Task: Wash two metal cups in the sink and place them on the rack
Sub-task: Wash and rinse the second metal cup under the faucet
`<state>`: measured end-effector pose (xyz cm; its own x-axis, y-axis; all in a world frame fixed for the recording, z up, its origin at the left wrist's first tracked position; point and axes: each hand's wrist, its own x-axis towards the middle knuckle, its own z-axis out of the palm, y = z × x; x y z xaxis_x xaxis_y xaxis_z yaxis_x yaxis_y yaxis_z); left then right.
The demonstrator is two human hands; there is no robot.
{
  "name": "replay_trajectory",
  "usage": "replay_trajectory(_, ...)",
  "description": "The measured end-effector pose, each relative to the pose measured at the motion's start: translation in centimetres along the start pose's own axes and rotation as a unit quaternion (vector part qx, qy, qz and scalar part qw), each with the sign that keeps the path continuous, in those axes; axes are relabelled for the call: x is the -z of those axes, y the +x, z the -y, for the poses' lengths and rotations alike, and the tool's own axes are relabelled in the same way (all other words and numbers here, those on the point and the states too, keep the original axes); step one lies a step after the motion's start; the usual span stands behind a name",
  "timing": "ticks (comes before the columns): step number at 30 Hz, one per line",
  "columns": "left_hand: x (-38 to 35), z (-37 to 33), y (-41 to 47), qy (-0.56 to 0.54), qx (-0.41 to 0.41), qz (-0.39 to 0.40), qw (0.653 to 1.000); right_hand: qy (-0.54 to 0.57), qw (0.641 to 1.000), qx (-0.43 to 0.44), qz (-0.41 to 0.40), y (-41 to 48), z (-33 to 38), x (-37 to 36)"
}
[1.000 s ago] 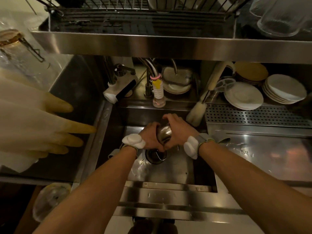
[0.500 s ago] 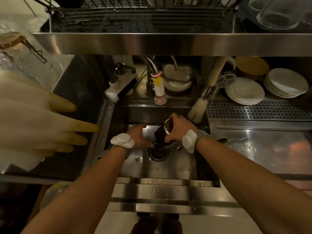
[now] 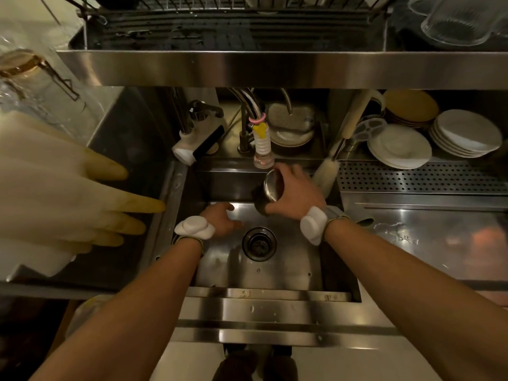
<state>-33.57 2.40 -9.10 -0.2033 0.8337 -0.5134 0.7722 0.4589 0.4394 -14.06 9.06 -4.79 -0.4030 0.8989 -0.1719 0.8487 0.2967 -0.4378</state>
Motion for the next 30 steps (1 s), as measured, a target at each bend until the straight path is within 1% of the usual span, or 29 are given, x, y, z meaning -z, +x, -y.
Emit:
replay_trajectory(1, -0.1, 0.1, -0.1, -0.004, 0.001, 0.000, 1.000, 0.018, 1.000, -0.005, -0.011, -0.3, 0.0, -0.2)
replay_trajectory(2, -0.3, 0.3, -0.2, -0.003, -0.001, 0.004, 1.000, 0.015, 1.000, -0.011, 0.006, -0.6, -0.1, -0.8)
replay_trajectory(4, -0.9, 0.8, -0.6, 0.014, -0.001, 0.020, 1.000, -0.048, 0.995, -0.014, 0.091, -1.5, -0.6, -2.9)
replay_trajectory(5, -1.2, 1.0, -0.6, 0.019, -0.002, 0.025, 1.000, -0.070, 0.991, -0.015, 0.117, -1.9, -0.9, -4.0)
replay_trajectory(6, -1.3, 1.1, -0.6, 0.020, -0.004, 0.024, 1.000, -0.068, 0.991, -0.021, 0.117, -2.3, -1.1, -4.6)
replay_trajectory(7, -1.1, 1.1, -0.6, 0.018, -0.006, 0.018, 1.000, -0.047, 0.994, -0.027, 0.097, -2.4, -0.9, -4.4)
replay_trajectory(10, -0.5, 0.8, -0.4, 0.001, -0.009, 0.002, 1.000, 0.007, 1.000, -0.028, -0.003, -1.9, -0.8, -2.4)
replay_trajectory(12, -0.5, 0.5, -0.2, -0.013, -0.011, -0.017, 1.000, 0.027, 0.997, -0.028, -0.064, -2.0, -0.7, -2.4)
replay_trajectory(13, -0.8, 0.4, 0.0, -0.019, -0.013, -0.023, 0.999, 0.026, 0.997, -0.030, -0.061, -2.2, -0.7, -3.0)
replay_trajectory(14, -1.4, 0.4, 0.2, -0.020, -0.016, -0.020, 0.999, 0.006, 0.999, -0.032, -0.027, -2.3, -0.9, -4.0)
replay_trajectory(16, -2.6, 0.4, 0.4, -0.017, -0.018, 0.006, 1.000, -0.060, 0.995, -0.039, 0.068, -2.5, -1.5, -6.1)
replay_trajectory(17, -3.1, 0.4, 0.5, -0.016, -0.017, 0.018, 1.000, -0.071, 0.993, -0.047, 0.078, -2.5, -1.8, -6.8)
replay_trajectory(20, -3.8, 0.2, 0.3, -0.014, -0.019, 0.033, 0.999, -0.020, 0.998, -0.052, 0.027, -2.7, -2.2, -6.3)
replay_trajectory(22, -4.0, 0.2, 0.3, -0.008, -0.019, 0.036, 0.999, -0.005, 0.999, -0.043, -0.019, -2.9, -2.5, -5.8)
replay_trajectory(24, -4.0, 0.3, 0.4, -0.013, -0.019, 0.033, 0.999, 0.017, 0.997, -0.053, -0.057, -2.6, -2.5, -6.2)
replay_trajectory(25, -4.1, 0.3, 0.5, -0.013, -0.019, 0.028, 0.999, 0.023, 0.997, -0.062, -0.045, -2.3, -2.6, -6.5)
replay_trajectory(27, -4.6, 0.5, 0.8, -0.015, -0.019, 0.025, 0.999, -0.015, 0.996, -0.069, 0.046, -1.7, -2.9, -7.5)
replay_trajectory(28, -4.8, 0.5, 0.8, -0.013, -0.020, 0.027, 0.999, -0.034, 0.994, -0.073, 0.076, -1.5, -3.0, -7.9)
replay_trajectory(30, -5.1, 0.1, 1.0, -0.015, -0.020, 0.031, 0.999, -0.010, 0.994, -0.090, 0.061, -1.6, -3.2, -7.7)
